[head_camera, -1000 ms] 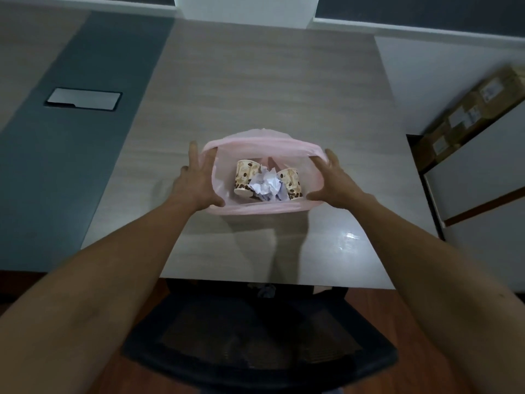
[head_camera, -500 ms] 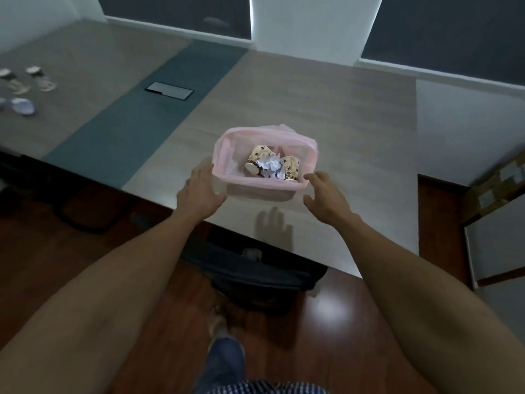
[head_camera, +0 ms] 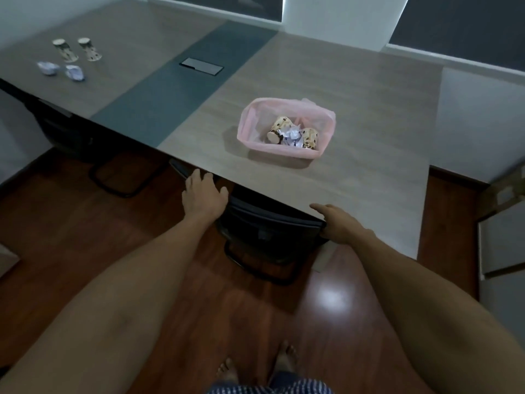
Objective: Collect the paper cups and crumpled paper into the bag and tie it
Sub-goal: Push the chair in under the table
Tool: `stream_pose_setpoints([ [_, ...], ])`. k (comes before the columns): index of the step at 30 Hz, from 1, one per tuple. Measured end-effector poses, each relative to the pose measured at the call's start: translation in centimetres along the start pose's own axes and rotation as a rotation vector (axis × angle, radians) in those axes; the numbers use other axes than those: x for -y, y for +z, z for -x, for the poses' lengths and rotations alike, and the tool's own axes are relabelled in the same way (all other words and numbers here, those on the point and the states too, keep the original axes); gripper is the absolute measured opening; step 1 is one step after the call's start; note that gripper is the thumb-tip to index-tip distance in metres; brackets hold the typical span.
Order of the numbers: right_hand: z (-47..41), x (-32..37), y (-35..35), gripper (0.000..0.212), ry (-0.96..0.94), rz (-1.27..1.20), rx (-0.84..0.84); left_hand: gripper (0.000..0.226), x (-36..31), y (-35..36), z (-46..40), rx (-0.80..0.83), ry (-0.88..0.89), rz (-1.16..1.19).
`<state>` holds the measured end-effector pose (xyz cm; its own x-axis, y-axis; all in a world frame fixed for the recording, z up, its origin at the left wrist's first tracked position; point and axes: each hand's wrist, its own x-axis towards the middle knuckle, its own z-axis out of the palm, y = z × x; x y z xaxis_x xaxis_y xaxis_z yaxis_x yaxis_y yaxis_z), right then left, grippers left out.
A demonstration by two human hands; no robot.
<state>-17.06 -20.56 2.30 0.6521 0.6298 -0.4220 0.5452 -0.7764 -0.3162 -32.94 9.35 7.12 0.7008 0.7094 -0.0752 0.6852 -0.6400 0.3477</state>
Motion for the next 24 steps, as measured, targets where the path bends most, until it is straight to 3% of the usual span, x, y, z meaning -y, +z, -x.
stream_pose_setpoints([
  [6,1.2,2.2,2.3,0.029,0.060,-0.224,-0.097,0.056,0.5,1.1,1.7,0.010,-0.225,0.339],
  [12,1.8,3.7,3.3,0.020,0.197,-0.332,-0.239,0.039,-0.1,1.7,1.4,-0.024,-0.357,0.824],
  [17,2.6,6.0,3.5,0.016,0.159,-0.313,-0.188,0.031,1.0,1.1,0.9,-0.041,-0.400,0.855],
  [24,2.1,12.9,6.4,0.018,-0.097,-0.069,0.022,0.014,7.9,-1.5,-1.4,-0.131,-0.329,0.709],
])
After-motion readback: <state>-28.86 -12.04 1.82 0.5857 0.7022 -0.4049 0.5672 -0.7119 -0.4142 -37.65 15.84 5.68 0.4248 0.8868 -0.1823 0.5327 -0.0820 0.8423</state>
